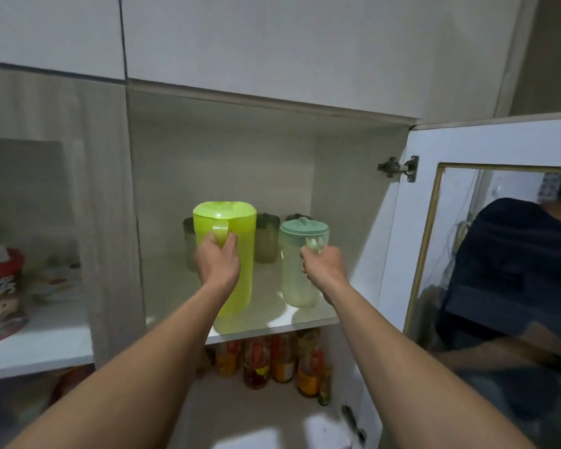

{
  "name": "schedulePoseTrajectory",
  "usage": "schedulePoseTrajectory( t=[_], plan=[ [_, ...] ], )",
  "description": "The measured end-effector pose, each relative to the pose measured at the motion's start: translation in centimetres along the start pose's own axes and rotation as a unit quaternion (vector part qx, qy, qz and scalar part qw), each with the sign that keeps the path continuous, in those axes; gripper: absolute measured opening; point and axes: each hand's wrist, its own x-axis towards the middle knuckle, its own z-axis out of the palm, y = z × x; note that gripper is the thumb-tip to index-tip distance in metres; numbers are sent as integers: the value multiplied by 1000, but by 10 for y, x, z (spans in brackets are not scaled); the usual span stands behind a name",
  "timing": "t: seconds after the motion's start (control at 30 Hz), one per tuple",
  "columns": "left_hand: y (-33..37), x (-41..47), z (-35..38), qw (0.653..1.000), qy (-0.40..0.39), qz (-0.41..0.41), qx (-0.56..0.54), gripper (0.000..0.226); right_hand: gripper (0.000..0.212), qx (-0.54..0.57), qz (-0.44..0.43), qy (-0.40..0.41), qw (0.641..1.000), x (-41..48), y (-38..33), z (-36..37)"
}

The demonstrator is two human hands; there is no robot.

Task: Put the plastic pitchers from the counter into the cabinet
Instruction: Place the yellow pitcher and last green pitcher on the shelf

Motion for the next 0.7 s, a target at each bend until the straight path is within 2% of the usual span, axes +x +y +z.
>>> schedulePoseTrajectory(
  t=[0.4,0.57,0.7],
  plan=[
    [-75,87,105,999,-2,-38,22,27,22,-16,41,-13,999,151,52,66],
    [-102,111,138,998,-15,-34,42,24,13,-13,41,-29,999,201,66,86],
    [-112,122,157,994,-3,-14,111,32,29,-82,35,-37,995,231,79,100]
  ],
)
